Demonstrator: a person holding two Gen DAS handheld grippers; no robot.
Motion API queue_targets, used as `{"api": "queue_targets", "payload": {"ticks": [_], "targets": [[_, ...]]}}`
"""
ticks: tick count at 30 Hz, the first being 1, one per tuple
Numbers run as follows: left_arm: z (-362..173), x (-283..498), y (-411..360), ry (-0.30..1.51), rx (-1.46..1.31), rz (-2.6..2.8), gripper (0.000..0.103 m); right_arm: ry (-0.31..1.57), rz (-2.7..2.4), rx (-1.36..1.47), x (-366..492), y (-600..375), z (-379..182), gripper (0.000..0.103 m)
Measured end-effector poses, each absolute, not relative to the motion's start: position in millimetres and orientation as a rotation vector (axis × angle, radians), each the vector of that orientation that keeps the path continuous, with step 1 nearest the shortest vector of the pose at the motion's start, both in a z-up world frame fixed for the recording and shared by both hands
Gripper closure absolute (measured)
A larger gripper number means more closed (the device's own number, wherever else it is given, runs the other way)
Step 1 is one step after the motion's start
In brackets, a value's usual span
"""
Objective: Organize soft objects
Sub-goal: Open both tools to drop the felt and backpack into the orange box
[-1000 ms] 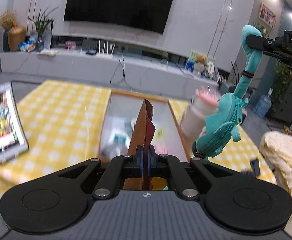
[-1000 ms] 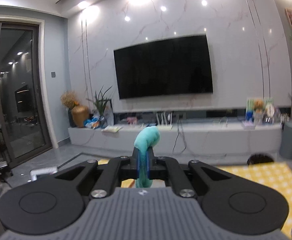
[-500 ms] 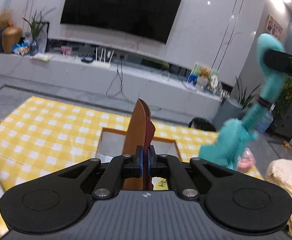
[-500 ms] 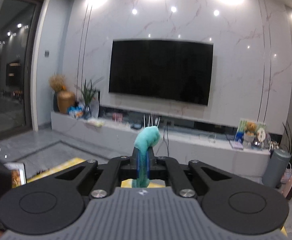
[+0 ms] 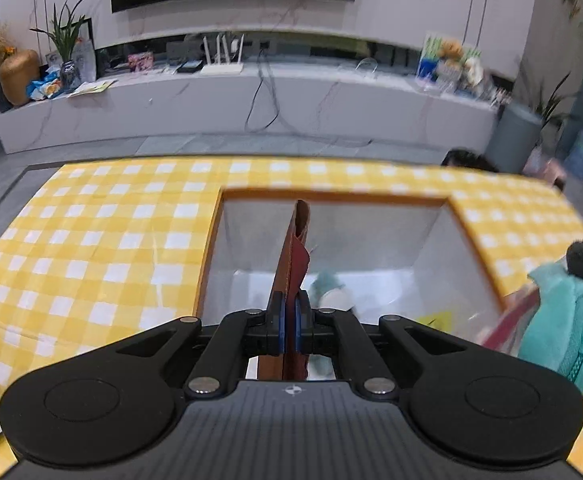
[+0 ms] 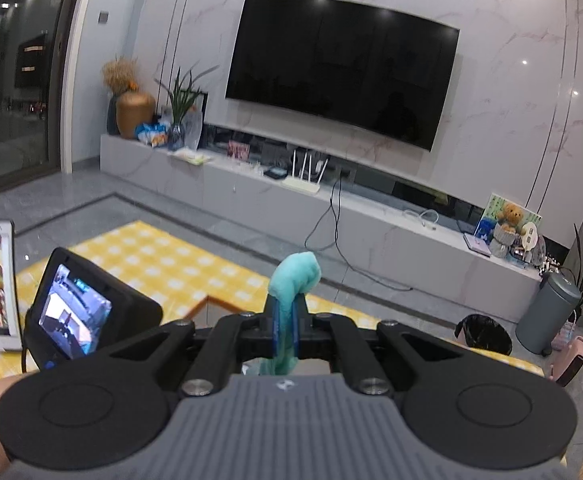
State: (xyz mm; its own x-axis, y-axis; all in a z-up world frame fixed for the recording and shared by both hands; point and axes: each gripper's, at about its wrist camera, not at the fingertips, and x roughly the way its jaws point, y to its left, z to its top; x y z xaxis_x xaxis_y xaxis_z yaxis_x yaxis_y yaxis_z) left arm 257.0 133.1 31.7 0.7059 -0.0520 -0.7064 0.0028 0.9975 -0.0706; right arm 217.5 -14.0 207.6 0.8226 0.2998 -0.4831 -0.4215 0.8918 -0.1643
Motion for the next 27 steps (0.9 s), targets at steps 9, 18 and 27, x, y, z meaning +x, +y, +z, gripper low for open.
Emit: {"api": "queue_targets", "payload": {"ticks": [9,18,27], "targets": [[10.6,264.6,133.4,0.875,-0.066,0.034,0.067,0.546,0.376,-0.244,229.0,-14.6,177.2,0.099],[23.0,263.4,157.9,0.813,-0.316,-0.007,0.011,0.536,0.394,-0.276,224.8,-11.1,177.2,0.099],[73.1,241.8,185.3,0.73,-0.478,-0.191,0.0,0.608,0.388,-0.314,238.4,8.0,156.4,0.099]]}}
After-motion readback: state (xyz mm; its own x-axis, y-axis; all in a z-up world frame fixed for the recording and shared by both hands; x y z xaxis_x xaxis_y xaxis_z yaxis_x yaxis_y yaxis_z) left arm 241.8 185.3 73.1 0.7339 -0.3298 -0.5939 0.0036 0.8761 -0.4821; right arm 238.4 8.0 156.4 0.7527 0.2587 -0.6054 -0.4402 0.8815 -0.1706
